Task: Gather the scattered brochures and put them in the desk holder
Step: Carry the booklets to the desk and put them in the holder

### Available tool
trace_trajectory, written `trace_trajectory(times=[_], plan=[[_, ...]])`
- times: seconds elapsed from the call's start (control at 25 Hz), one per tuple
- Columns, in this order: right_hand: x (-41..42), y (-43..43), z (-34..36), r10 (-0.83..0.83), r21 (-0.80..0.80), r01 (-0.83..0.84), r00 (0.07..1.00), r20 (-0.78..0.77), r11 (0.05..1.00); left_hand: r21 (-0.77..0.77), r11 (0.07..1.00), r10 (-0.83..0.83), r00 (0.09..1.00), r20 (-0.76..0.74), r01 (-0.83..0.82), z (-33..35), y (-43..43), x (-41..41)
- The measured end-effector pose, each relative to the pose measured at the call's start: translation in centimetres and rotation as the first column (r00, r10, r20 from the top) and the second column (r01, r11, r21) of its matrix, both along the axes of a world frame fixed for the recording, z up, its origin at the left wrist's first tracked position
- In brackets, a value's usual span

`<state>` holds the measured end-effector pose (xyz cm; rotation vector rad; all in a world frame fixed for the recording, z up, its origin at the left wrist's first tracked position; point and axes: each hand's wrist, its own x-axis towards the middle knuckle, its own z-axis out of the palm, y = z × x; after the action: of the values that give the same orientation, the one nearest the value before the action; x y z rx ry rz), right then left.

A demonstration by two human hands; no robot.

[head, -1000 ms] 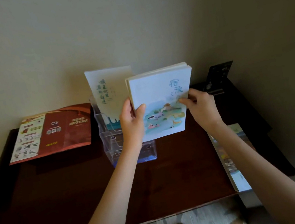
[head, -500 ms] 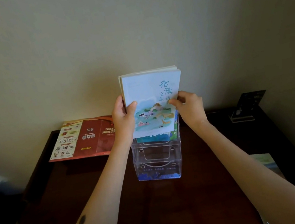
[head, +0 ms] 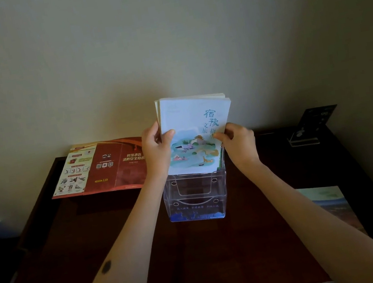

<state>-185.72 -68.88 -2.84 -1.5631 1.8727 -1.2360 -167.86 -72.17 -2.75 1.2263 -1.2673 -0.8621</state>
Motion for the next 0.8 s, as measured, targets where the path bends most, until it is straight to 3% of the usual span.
trace_trajectory(times=[0.24, 0.52, 0.64, 0.8], plan=[[-0.4, -0.5, -0.5, -0.015, 0.025, 0.015, 1.000, 0.000, 1.000, 0.039, 0.999, -0.037, 0.999, -0.012, 0.037, -0.1, -0.6, -0.2], [1.1, 0.1, -2.5, 0.006, 0.073, 0.000, 0.996, -0.089, 0.997, 0.002, 0.994, 0.105, 0.970, 0.221, -0.108, -2.6, 0.5, 0.5], [1.0, -0.1, -2.6, 0.007, 0.079, 0.000, 0.996, -0.092, 0.997, -0.007, 0.986, 0.164, 0.966, 0.200, -0.166, -2.3, 0.8, 0.3], [0.6, 0.6, -3.1, 0.025, 0.092, -0.015, 0.994, -0.102, 0.996, -0.002, 0.992, 0.125, 0.969, 0.214, -0.127, -2.7, 0.9, 0.7]])
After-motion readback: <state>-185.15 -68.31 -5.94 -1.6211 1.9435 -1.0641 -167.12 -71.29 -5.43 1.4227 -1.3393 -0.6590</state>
